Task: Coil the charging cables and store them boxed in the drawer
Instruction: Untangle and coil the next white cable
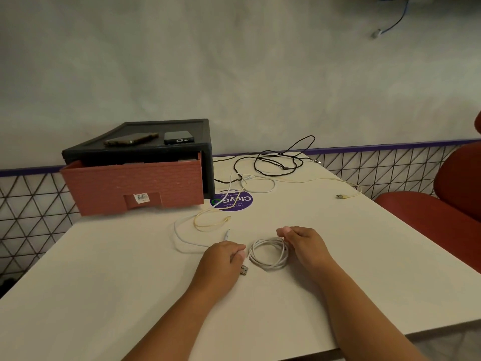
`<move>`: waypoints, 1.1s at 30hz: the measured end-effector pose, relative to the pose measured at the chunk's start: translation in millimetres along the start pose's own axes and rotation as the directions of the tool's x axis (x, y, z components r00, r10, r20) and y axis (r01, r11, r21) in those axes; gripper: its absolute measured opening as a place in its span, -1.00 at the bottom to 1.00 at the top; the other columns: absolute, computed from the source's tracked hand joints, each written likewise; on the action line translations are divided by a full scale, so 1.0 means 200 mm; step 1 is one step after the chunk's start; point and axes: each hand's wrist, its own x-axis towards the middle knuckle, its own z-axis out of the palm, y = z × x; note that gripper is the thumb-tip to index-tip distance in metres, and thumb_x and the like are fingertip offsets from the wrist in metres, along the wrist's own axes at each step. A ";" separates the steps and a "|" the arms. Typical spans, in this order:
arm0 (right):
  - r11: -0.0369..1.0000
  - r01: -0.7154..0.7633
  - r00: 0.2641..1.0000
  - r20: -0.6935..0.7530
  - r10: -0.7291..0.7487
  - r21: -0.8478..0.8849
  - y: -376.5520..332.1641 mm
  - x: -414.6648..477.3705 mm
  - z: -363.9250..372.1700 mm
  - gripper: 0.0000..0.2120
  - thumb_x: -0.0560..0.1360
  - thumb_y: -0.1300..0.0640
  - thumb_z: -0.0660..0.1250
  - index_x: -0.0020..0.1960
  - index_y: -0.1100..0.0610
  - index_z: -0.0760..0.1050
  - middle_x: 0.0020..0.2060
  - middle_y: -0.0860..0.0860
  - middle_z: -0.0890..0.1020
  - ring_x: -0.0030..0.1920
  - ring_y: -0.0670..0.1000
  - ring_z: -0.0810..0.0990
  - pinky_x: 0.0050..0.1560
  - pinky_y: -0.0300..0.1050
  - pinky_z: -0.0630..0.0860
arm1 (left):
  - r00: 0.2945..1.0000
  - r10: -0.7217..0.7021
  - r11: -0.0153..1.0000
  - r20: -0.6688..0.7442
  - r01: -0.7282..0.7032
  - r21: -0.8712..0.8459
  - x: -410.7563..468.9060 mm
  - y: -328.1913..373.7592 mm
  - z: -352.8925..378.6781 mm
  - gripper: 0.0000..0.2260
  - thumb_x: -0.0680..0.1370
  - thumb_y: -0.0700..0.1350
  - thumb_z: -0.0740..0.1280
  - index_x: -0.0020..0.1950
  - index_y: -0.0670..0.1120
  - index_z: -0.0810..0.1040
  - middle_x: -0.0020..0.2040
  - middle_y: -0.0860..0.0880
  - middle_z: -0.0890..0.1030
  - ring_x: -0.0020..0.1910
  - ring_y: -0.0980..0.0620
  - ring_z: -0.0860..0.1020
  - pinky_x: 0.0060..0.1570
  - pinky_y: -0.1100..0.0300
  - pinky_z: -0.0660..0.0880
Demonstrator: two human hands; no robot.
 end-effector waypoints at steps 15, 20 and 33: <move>0.990 0.049 0.999 0.016 -0.047 -0.129 0.04 0.03 0.02 -0.79 0.56 0.17 0.24 0.10 0.19 0.61 0.11 0.04 0.63 0.12 -0.01 0.55 0.12 -0.24 0.36 | 0.999 -0.023 1.000 0.039 0.022 0.008 -0.02 -0.01 0.00 -0.73 0.57 -0.07 0.24 0.25 -0.06 0.56 0.21 0.05 0.57 0.24 0.12 0.44 0.15 0.40 0.26; 0.975 0.075 0.997 0.024 -0.071 -0.209 0.04 0.03 0.01 -0.78 0.55 0.21 0.24 0.13 0.15 0.60 0.13 0.00 0.62 0.12 -0.08 0.52 0.10 -0.32 0.30 | 0.998 -0.018 1.000 0.054 0.017 0.004 -0.02 0.00 0.00 -0.72 0.56 -0.07 0.27 0.25 -0.04 0.55 0.21 0.07 0.57 0.24 0.10 0.44 0.12 0.40 0.25; 0.907 0.101 0.995 0.041 -0.092 -0.409 0.03 0.04 0.04 -0.68 0.49 0.40 0.16 0.06 0.19 0.63 0.02 0.06 0.66 -0.06 -0.05 0.53 -0.09 -0.36 0.34 | 0.977 0.054 0.988 0.208 -0.083 0.130 -0.01 0.02 0.00 -0.68 0.60 -0.02 0.17 0.34 0.11 0.45 0.38 0.24 0.39 0.33 0.19 0.28 0.28 0.37 0.18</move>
